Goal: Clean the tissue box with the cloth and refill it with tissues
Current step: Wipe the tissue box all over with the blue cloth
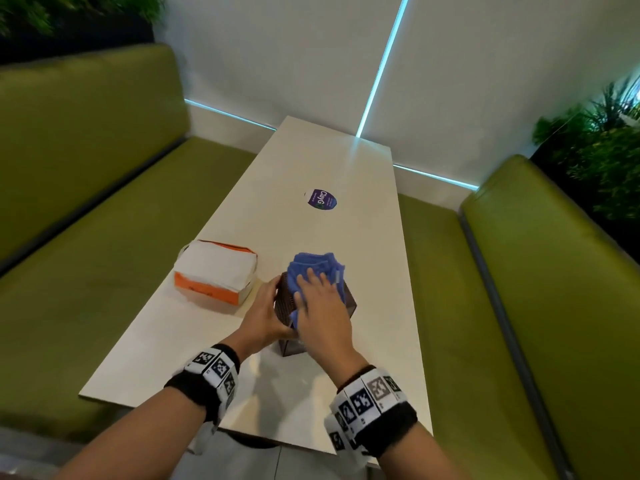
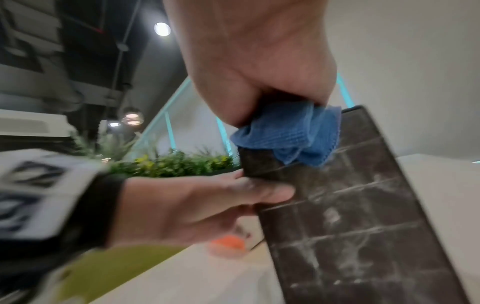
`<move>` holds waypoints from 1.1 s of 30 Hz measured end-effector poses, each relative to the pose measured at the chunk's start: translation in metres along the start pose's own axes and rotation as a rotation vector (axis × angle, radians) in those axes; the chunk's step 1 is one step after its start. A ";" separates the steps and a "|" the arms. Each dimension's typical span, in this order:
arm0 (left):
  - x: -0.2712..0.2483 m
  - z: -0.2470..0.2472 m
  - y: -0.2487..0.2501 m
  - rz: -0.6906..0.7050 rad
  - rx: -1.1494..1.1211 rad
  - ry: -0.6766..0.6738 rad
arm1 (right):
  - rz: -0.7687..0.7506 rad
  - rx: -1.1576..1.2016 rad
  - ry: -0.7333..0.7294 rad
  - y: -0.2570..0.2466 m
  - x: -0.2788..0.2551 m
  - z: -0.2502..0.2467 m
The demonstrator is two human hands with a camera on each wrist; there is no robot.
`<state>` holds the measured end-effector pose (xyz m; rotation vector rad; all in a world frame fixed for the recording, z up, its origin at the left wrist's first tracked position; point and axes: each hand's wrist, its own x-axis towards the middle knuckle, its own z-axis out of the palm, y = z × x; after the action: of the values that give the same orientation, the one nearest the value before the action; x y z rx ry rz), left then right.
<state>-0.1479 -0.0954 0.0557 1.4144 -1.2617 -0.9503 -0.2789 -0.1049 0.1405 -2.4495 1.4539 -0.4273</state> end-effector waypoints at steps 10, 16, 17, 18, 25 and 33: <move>0.002 0.004 0.001 -0.003 0.033 0.018 | 0.169 -0.039 -0.009 0.039 0.029 -0.002; 0.000 0.002 0.003 0.029 0.008 0.040 | -0.110 -0.061 -0.033 0.010 0.003 0.007; 0.001 0.002 0.001 0.021 0.039 0.035 | -0.084 -0.032 -0.039 0.019 0.009 0.005; 0.002 0.003 0.000 0.026 0.078 0.041 | -0.042 -0.005 -0.028 0.029 0.015 0.003; -0.001 0.003 -0.006 0.015 0.235 0.030 | 0.056 -0.130 0.032 0.019 0.018 -0.002; 0.001 0.003 -0.002 0.018 0.260 0.050 | -0.123 0.085 0.038 0.019 0.006 0.013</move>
<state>-0.1503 -0.0968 0.0531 1.6136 -1.3960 -0.7542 -0.2864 -0.1177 0.1223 -2.4838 1.2755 -0.5528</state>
